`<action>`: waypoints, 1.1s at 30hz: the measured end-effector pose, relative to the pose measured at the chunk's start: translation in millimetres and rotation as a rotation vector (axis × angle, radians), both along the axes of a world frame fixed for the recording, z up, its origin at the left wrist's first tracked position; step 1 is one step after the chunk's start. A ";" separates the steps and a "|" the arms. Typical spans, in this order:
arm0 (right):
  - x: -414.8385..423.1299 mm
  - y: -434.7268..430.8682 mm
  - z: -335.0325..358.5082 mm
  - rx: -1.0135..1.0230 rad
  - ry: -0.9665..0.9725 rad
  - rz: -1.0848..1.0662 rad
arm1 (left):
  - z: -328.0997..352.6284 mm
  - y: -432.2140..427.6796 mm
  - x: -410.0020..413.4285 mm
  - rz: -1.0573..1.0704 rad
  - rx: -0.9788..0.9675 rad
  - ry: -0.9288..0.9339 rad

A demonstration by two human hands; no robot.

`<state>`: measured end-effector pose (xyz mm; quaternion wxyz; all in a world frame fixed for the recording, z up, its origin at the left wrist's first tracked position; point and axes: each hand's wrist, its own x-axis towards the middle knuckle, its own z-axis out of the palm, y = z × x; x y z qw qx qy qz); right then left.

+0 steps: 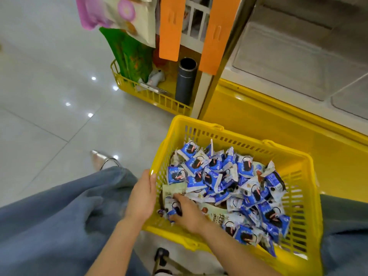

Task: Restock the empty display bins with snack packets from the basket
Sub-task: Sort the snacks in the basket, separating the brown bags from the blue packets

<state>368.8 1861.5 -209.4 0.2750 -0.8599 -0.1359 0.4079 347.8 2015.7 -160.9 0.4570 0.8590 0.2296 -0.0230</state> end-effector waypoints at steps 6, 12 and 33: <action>5.1 6.1 -2.0 -0.069 0.095 0.026 | 3.3 -0.3 0.7 0.011 -0.040 0.003; 13.7 -2.9 1.7 0.028 0.144 -0.062 | 6.6 0.3 -0.3 0.044 -0.067 0.000; 53.7 -46.5 55.3 -0.102 -0.490 -0.275 | 29.6 -35.9 -1.4 0.193 -0.826 0.084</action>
